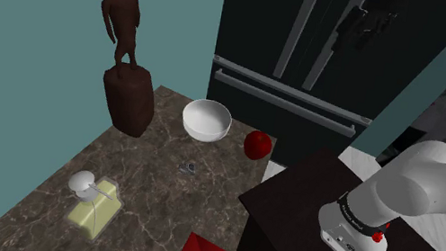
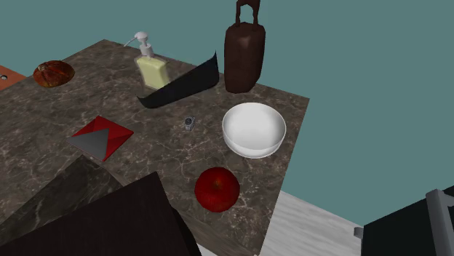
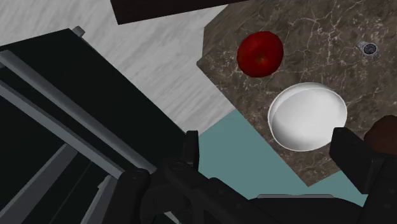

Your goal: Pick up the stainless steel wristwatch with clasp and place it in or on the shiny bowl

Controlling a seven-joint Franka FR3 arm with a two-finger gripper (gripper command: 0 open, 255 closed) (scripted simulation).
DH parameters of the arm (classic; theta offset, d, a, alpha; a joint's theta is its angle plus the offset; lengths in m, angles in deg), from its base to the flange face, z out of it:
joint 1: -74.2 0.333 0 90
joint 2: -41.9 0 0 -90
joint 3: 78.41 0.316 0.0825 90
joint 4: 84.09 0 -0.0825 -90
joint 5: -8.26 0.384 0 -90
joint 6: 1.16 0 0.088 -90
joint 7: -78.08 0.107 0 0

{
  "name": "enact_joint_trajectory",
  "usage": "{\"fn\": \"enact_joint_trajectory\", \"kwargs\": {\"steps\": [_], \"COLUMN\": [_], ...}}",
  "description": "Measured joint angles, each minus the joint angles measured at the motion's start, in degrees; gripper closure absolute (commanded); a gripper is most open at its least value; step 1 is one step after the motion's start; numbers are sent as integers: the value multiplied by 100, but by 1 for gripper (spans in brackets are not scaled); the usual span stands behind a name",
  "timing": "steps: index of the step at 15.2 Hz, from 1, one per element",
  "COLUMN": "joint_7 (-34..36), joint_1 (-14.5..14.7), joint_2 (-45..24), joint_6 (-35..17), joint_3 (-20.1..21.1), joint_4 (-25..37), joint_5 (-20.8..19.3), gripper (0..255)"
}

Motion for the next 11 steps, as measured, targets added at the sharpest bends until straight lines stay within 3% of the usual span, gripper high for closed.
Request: {"fn": "enact_joint_trajectory", "kwargs": {"steps": [4, 11], "joint_7": [242, 995], "joint_1": [48, 218], "joint_2": [-18, -268], "joint_6": [-267, -1262], "joint_3": [226, 952], "joint_4": [-269, -1073], "joint_5": [121, 499], "gripper": [0, 0]}}
